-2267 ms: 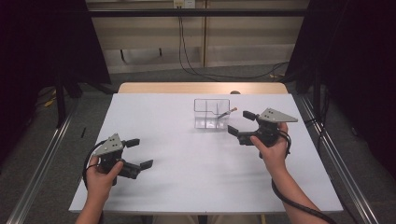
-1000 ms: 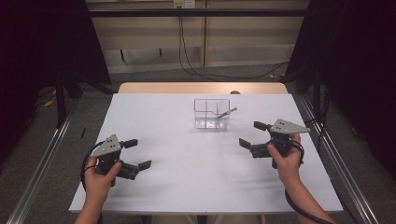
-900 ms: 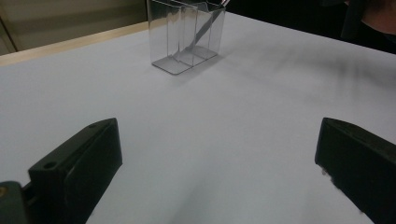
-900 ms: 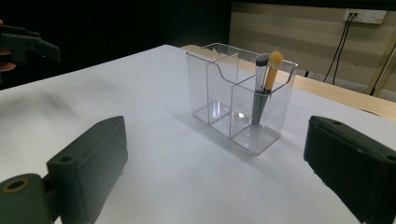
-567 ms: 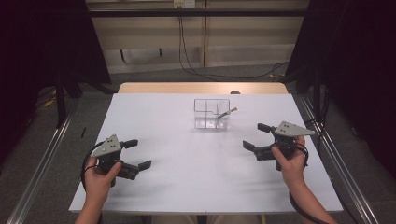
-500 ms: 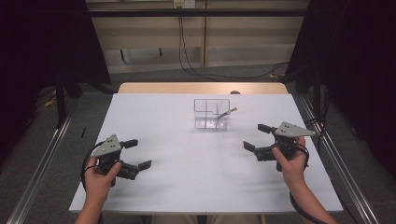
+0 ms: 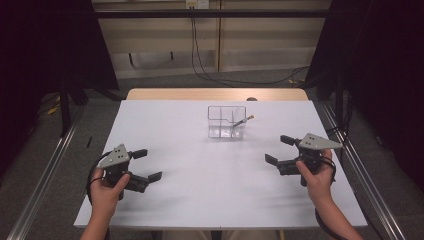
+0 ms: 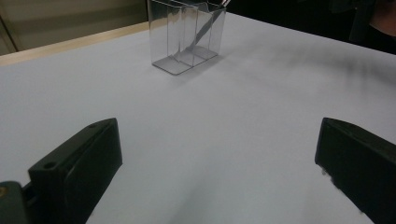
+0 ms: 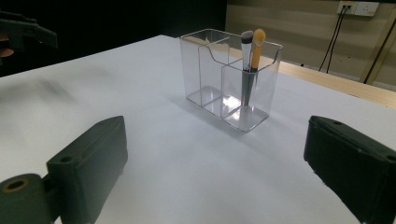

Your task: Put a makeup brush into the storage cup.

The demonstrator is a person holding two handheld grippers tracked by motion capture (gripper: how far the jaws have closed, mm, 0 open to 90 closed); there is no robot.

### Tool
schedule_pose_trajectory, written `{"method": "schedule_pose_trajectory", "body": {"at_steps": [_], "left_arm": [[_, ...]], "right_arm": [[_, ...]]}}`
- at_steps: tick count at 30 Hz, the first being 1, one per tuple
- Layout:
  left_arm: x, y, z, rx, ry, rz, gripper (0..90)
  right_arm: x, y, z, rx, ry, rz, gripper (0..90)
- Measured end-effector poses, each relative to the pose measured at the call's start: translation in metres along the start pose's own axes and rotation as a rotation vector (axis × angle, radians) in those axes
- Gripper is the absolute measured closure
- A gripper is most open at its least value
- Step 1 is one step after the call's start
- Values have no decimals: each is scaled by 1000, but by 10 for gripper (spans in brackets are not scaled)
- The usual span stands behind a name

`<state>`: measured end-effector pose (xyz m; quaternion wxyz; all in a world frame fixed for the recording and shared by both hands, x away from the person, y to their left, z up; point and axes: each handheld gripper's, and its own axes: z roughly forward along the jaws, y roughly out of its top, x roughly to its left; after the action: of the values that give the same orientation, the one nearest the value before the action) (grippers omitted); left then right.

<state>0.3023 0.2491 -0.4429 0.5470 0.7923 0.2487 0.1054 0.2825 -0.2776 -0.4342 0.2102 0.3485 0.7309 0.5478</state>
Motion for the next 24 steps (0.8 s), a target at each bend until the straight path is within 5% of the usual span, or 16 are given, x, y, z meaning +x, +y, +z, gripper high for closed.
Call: {"method": "schedule_pose_trajectory", "body": {"at_steps": [24], "left_arm": [[0,0,-1,-8,1,-4,6]], "right_arm": [[-5,-12,-24,37,-20,-2,61]]}}
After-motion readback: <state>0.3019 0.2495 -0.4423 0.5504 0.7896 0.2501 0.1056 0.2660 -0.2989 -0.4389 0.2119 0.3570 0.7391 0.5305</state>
